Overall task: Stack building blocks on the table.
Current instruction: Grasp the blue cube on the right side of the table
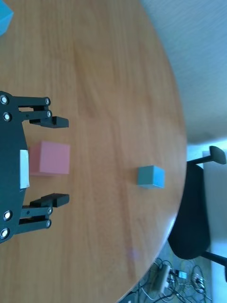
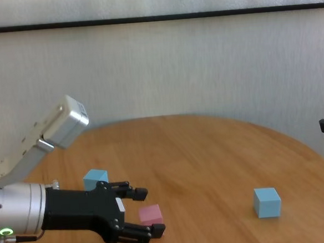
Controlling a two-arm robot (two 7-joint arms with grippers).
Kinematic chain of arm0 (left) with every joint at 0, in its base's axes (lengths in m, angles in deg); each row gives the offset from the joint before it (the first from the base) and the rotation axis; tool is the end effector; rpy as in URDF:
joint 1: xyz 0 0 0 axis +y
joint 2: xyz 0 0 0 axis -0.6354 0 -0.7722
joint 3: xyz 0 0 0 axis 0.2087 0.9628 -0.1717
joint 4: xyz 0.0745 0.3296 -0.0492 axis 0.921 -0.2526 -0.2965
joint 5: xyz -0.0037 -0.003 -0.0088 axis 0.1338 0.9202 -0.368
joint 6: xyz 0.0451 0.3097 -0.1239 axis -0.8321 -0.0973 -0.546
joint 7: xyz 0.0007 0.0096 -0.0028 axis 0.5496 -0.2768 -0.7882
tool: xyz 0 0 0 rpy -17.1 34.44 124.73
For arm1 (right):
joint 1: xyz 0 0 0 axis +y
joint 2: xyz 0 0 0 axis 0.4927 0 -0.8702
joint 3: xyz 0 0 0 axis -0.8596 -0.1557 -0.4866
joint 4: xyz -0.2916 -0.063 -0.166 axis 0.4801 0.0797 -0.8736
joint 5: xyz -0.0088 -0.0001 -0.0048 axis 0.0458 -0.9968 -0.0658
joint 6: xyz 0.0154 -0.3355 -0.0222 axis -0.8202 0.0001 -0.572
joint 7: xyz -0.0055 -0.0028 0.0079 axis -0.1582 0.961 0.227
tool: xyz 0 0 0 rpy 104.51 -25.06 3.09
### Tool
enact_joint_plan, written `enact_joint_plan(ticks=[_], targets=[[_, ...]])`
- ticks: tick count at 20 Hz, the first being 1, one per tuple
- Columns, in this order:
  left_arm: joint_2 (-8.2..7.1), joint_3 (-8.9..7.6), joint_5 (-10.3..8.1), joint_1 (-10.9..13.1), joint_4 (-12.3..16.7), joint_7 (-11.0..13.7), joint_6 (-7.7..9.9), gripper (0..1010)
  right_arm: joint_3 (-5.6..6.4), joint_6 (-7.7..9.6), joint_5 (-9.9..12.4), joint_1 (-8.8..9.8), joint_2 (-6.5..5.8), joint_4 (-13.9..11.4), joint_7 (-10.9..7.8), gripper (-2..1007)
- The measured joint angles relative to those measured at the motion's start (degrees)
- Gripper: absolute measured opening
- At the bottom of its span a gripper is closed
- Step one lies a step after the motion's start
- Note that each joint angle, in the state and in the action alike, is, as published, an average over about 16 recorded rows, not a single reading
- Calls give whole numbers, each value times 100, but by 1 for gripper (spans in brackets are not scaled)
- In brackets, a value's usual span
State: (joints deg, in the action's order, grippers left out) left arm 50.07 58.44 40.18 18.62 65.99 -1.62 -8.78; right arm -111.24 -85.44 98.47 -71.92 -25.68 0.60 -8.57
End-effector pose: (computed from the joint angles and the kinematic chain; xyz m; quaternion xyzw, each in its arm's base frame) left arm 0.4958 0.0692 -0.3682 0.1887 -0.0764 0.1850 0.9614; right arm 0.3928 -0.1044 -0.3489 -0.1415 -0.1324 -0.5799 0.7913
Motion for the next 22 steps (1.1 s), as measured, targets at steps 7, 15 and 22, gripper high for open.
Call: enact_joint_plan(ticks=[7, 15, 22], targets=[[-126, -241, -222, 198, 380, -249, 159, 977, 0, 0, 0, 0, 0, 0, 0, 1005], [-86, -757, -363, 427, 772, -1281, 467, 1002, 0, 0, 0, 0, 0, 0, 0, 1005], [34, -1294, -243, 687, 1150, -2527, 684, 1002, 0, 0, 0, 0, 0, 0, 0, 1005]])
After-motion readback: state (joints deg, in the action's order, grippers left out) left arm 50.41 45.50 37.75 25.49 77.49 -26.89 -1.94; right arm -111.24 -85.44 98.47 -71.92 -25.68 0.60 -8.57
